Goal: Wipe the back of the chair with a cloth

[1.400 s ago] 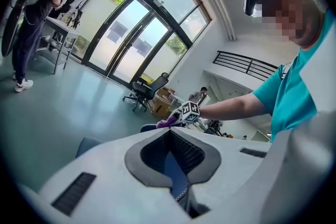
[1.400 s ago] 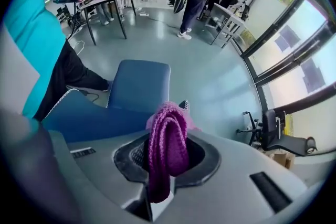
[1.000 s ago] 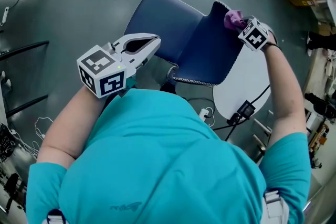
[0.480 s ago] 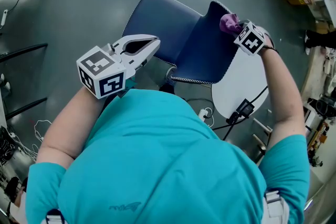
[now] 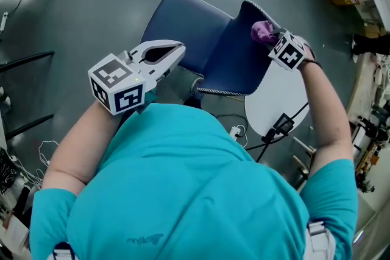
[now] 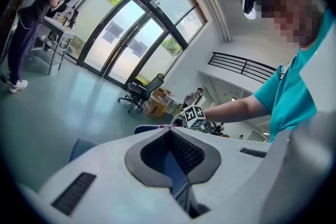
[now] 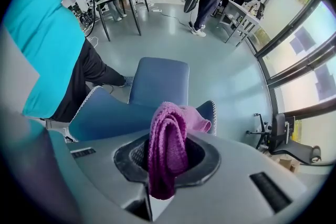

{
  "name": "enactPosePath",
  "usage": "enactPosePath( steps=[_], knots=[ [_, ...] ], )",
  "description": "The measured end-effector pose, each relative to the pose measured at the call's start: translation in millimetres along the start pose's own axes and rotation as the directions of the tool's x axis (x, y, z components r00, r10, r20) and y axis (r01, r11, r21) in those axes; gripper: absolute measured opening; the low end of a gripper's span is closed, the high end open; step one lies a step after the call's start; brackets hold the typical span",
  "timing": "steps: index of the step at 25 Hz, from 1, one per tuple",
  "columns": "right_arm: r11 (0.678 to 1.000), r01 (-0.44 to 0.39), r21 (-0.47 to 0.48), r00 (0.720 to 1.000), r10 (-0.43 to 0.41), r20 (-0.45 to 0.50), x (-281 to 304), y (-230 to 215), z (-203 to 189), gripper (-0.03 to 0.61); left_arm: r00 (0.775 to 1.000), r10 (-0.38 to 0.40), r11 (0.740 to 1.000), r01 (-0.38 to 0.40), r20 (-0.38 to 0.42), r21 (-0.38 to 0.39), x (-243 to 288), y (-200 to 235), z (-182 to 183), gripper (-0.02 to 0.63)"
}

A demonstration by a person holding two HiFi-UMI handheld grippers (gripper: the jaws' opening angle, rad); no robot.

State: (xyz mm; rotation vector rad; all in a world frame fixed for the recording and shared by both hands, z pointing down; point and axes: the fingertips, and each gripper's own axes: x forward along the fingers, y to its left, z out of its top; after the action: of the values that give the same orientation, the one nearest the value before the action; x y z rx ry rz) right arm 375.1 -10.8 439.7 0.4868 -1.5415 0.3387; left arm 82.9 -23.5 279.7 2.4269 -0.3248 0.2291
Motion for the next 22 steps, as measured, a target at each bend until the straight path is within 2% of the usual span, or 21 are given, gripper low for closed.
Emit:
enactPosePath(
  steps=[5,12,22],
  knots=[
    [1.000,-0.014,-0.004,1.000,0.014,0.014,-5,15,3,0.057,1.000,-0.006,1.000,0.006,0.003,-0.001,0,-2,0,-0.006],
    [0.998,-0.034,-0.055,0.999,0.034,0.007,-7,41,7,0.058,1.000,-0.014,1.000,0.014,0.006,0.002,-1,-6,0,-0.006],
    [0.996,-0.063,-0.063,0.998,0.064,0.004,-11,67,11,0.058,1.000,-0.025,1.000,0.025,0.006,0.002,1,-5,0,-0.006]
  ],
)
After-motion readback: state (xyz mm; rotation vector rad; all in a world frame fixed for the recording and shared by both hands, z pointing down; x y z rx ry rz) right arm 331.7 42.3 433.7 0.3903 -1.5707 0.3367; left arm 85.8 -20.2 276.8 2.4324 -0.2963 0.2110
